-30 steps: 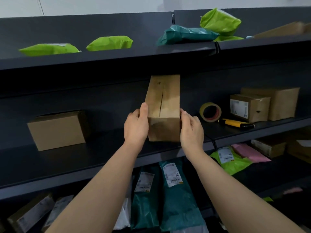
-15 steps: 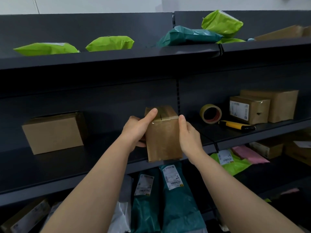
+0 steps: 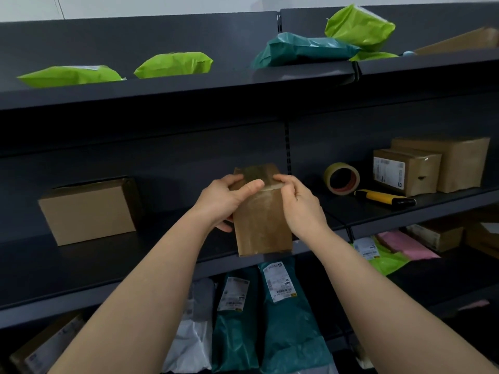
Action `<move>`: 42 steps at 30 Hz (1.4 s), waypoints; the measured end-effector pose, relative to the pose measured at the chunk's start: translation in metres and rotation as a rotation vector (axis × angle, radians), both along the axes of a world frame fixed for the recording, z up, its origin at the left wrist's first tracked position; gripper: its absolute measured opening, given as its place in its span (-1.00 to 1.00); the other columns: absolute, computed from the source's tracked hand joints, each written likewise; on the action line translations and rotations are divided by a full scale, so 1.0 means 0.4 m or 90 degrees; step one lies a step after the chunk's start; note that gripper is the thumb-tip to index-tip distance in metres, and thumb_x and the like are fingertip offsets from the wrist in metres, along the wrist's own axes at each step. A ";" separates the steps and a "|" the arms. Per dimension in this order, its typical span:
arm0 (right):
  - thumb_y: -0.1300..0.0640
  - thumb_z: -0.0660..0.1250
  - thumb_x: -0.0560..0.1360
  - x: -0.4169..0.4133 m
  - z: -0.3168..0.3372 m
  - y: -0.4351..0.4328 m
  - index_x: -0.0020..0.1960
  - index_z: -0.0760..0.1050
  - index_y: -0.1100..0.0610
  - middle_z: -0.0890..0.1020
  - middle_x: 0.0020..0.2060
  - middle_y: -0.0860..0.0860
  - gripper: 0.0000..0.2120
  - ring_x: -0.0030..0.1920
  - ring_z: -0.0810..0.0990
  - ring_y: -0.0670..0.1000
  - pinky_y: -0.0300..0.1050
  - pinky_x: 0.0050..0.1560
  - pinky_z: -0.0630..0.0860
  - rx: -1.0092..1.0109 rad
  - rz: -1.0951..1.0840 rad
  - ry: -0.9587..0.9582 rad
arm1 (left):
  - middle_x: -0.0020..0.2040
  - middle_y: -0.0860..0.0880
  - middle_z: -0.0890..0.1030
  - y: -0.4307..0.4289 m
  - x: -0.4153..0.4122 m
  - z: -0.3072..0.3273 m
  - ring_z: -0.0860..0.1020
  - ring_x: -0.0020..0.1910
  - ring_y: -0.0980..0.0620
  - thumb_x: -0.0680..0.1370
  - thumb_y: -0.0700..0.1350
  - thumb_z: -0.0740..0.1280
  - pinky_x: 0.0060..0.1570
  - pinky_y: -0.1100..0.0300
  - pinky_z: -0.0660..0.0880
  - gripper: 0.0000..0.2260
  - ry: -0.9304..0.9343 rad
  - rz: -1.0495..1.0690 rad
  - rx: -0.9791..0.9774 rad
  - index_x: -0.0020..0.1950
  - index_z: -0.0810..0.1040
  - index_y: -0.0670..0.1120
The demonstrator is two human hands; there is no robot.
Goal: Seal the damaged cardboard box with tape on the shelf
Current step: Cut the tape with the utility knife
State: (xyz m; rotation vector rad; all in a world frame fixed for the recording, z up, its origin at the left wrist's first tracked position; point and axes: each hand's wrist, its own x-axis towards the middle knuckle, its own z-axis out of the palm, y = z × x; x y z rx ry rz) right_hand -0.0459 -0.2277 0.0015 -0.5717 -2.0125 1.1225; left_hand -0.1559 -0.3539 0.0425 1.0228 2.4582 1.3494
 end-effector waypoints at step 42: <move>0.20 0.48 0.43 0.069 -0.128 0.066 0.24 0.31 -0.12 0.51 0.06 -0.24 -0.47 0.10 0.51 -0.17 -0.21 0.06 0.50 -0.148 0.040 0.132 | 0.18 0.13 0.53 0.097 0.034 -0.200 0.52 0.17 0.17 0.39 -0.17 0.56 0.02 0.23 0.52 -0.35 -0.039 -0.132 0.313 0.34 0.28 0.10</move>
